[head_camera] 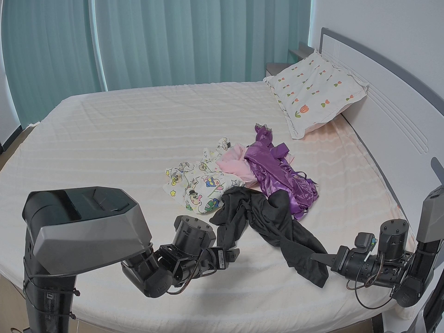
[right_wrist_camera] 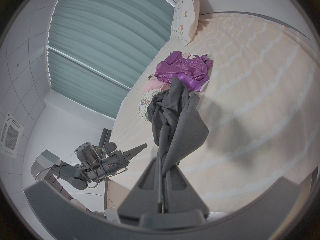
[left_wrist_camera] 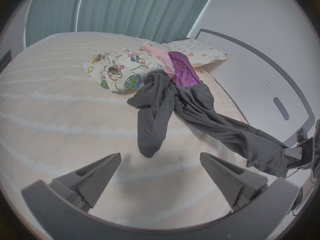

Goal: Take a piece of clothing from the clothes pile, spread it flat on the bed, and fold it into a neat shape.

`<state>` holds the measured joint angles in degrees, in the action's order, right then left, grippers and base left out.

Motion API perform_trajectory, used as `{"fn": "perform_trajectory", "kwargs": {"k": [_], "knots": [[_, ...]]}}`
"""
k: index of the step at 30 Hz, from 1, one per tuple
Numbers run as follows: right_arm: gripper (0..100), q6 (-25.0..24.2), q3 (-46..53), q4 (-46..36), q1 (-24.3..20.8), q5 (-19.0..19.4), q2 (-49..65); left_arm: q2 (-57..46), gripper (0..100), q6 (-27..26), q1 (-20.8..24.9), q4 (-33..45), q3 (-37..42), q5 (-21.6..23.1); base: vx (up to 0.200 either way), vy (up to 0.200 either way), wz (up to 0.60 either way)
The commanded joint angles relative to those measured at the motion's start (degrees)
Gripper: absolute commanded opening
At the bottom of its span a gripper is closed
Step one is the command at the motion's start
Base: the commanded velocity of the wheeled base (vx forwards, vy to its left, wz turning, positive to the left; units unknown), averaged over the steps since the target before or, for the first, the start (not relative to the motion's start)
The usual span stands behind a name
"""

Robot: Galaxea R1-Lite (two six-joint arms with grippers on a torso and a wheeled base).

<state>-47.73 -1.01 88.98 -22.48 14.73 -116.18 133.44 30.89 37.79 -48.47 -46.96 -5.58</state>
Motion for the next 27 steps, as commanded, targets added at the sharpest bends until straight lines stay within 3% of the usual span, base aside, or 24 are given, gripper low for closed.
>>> {"fn": "perform_trajectory", "kwargs": {"k": [1,8,15,25,26,27], "knots": [[0,0.0,1.0,0.7,-0.1,0.0,-0.1,3.1,100,0.3,-1.2,-1.2,-3.0,0.2,0.000,0.000,0.00],[0,0.0,1.0,0.7,-0.1,0.0,-0.4,8.6,100,0.1,-3.1,-0.3,-9.6,-0.6,0.000,0.000,0.00],[0,0.0,1.0,0.8,-0.2,0.0,-0.7,11.6,100,0.1,-2.1,7.2,-20.5,-0.5,0.000,0.000,0.00],[0,0.1,0.9,0.8,-0.1,0.0,-0.7,12.0,100,0.2,-1.9,14.2,-24.3,-0.4,0.000,0.000,0.00],[0,0.1,0.9,0.8,-0.1,0.0,-0.7,12.0,0,0.3,-1.9,14.4,-24.3,-0.5,0.000,0.000,0.00],[0,0.1,0.9,0.8,-0.1,0.0,-0.7,12.0,0,0.3,-1.9,14.3,-24.3,-0.6,0.000,0.000,0.00]]}}
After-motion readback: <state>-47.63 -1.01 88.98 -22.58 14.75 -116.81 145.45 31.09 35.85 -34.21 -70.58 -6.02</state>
